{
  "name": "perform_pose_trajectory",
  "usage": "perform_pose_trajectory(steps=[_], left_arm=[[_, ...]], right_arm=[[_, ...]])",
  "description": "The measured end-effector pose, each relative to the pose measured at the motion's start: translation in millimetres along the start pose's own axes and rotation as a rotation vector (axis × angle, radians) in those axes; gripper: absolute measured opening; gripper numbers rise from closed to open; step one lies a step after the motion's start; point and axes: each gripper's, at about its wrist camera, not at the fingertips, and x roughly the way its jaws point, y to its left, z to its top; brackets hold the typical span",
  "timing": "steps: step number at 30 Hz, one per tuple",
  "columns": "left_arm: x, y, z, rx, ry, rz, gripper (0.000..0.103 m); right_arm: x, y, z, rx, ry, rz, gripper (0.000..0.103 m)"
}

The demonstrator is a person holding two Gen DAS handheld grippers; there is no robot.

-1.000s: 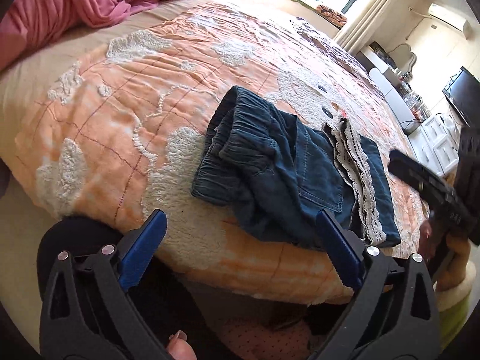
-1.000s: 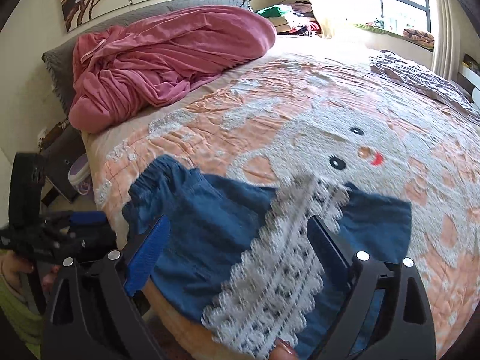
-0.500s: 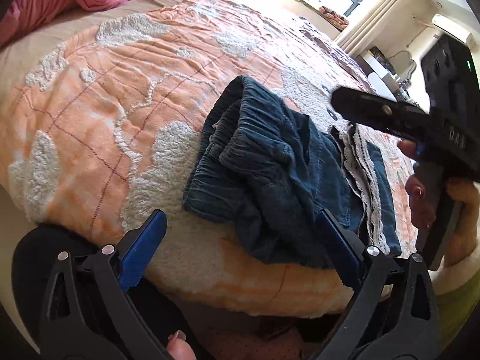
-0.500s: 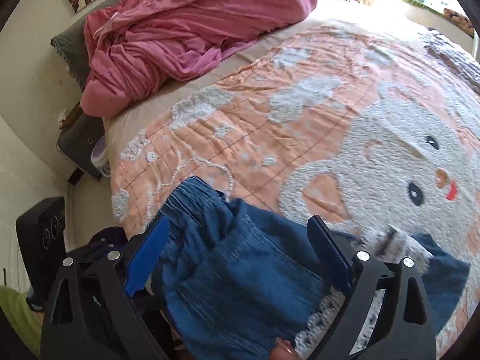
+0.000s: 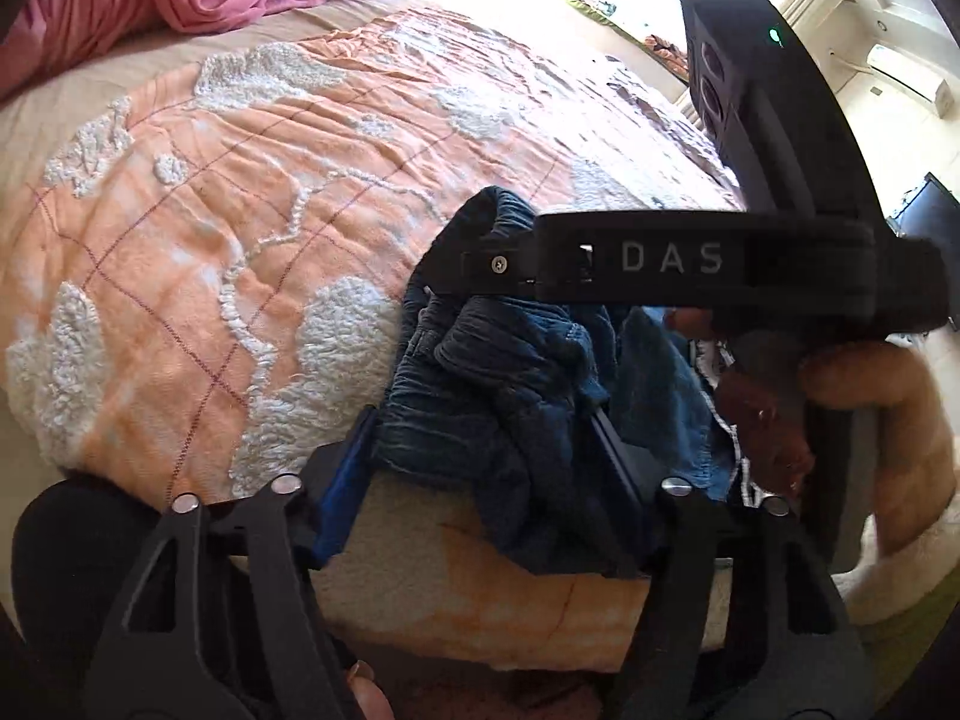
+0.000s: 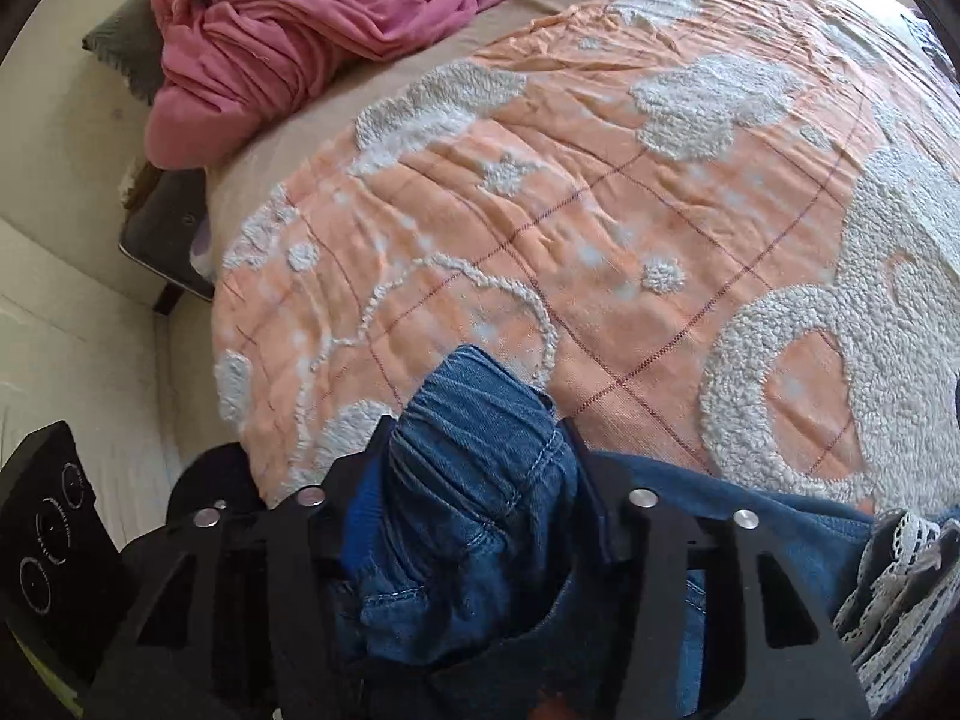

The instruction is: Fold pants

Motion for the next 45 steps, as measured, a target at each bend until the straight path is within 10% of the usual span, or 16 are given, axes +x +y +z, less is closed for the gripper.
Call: perform_pose_trajectory(steps=[11, 22, 32, 37, 45], left_arm=[[-26, -73, 4, 0.143, -0.078, -0.126, 0.044], [10, -149, -1, 0.249, 0.017, -0.207, 0.044], [38, -184, -17, 0.319, 0.038, -0.239, 0.049], [50, -212, -40, 0.44, 0.051, -0.292, 0.068], [66, -212, -66, 0.494, 0.101, -0.294, 0.071]], right_arm=[[-118, -45, -48, 0.047, -0.271, 0.082, 0.03], [-163, -119, -108, 0.166, -0.364, 0.074, 0.03], [-177, -177, -163, 0.36, -0.459, 0.179, 0.067], [-178, -191, -175, 0.434, -0.434, 0.181, 0.082], [-152, -189, -177, 0.427, -0.325, 0.139, 0.08]])
